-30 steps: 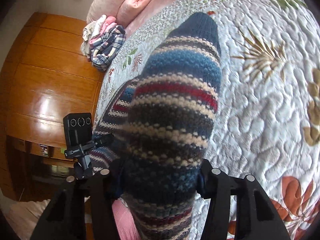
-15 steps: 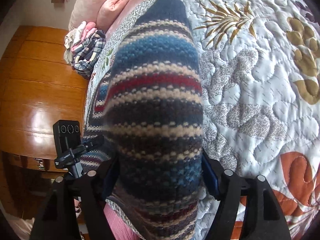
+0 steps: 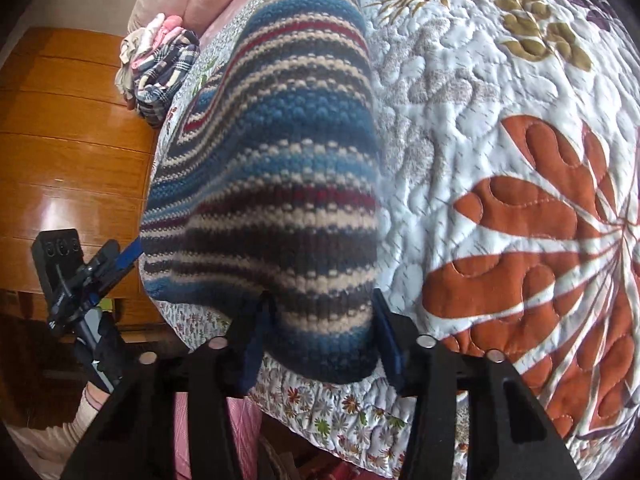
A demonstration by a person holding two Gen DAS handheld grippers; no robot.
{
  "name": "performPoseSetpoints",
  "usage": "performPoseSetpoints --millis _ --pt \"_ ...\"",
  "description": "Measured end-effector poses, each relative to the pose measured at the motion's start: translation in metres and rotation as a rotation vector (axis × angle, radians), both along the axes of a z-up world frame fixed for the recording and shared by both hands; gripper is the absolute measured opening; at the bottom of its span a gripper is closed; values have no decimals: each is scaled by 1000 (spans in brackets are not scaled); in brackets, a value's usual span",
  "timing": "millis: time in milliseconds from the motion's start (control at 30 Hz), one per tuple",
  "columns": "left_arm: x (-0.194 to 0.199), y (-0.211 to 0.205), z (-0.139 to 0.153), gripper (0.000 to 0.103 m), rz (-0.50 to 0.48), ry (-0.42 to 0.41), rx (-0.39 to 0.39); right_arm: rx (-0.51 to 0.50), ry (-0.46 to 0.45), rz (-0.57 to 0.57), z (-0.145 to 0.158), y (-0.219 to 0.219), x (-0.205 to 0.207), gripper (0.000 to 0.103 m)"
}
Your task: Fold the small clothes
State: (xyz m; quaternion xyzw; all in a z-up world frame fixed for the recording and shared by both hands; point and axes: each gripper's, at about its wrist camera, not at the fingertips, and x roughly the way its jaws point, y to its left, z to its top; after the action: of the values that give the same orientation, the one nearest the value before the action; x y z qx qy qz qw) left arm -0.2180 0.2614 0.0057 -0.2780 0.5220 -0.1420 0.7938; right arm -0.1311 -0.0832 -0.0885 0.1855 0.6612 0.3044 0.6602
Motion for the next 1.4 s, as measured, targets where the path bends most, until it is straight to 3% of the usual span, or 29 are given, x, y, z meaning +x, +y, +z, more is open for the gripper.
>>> performPoseSetpoints --millis 100,267,467,667,733,800,967,1100,1400 --pt "-3 -18 -6 64 -33 23 71 38 -12 -30 8 -6 -8 34" --pt "-12 -13 -37 60 -28 136 172 -19 -46 -35 13 1 -14 33" --pt "-21 8 -67 63 14 202 158 -39 -28 -68 -3 2 -12 35" --pt "-24 9 -76 66 25 213 169 -31 -4 -109 -15 -7 -17 38" --pt "-26 10 -74 66 30 218 169 -46 -10 -110 -13 -7 -17 40" --pt "-27 8 -67 66 35 222 185 -94 -41 -99 -4 -6 -21 49" --pt "-42 -2 -34 66 33 190 268 -311 -159 -60 27 5 -39 70" --pt "-57 -12 -11 72 31 168 316 -432 -243 -39 46 12 -58 78" --pt "-86 -27 21 82 69 173 408 -490 -315 -94 76 13 -93 80"
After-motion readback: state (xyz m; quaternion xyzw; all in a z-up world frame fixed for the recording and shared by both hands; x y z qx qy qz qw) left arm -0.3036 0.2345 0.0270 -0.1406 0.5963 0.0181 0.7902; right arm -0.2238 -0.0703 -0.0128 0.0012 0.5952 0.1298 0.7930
